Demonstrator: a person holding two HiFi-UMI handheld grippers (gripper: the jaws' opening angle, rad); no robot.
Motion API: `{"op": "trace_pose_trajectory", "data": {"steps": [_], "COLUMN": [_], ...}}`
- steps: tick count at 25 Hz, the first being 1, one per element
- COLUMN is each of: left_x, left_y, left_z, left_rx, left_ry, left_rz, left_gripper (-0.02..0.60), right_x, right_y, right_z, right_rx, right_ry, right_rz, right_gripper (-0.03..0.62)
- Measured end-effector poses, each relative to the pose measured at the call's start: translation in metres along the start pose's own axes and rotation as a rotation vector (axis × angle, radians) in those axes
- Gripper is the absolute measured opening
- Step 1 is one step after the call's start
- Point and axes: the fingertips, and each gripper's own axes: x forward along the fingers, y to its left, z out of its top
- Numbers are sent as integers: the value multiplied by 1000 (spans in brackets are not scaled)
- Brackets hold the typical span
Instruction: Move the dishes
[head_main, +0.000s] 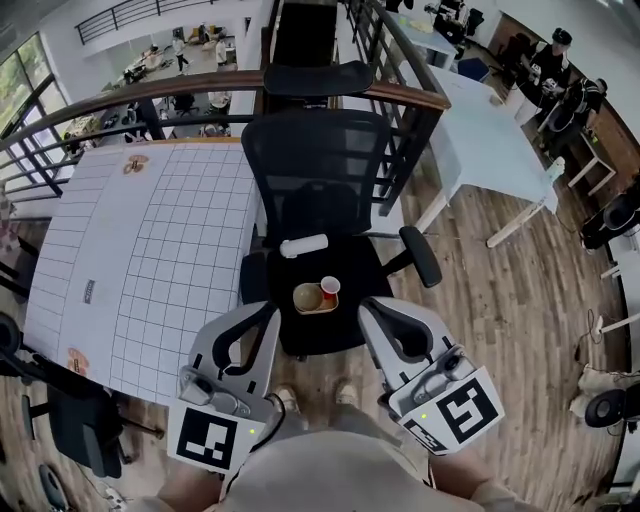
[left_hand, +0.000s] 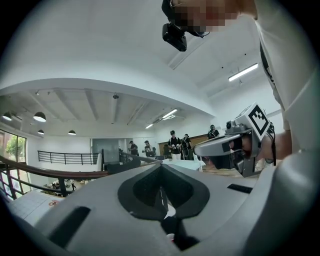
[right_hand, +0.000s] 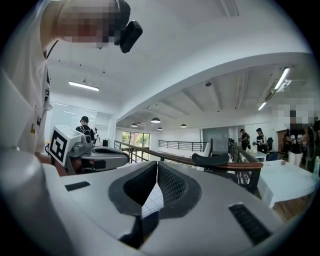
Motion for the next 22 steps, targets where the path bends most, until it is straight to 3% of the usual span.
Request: {"op": "trace_pose_trajectory", "data": {"steps": [6,16,19,22], "left_x": [27,66,83,98], "left_y": [-3,1,5,8], "left_z": [0,-19,-31,-39], "left_rx": [-34,-13,-23,-42], "left_ry": [20,56,69,45], "left_rz": [77,95,78,48], "left_gripper": [14,14,14,14], "right_x": [-1,14,27,48], "right_y": [-29,-66,-78,-88], "right_z": [-11,-29,-43,-62], "right_rx": [33,47,84,45], "right_ry": [4,22,38,95], "right_rz": [82,98,111,128], "right_gripper": [23,25,28,32]}}
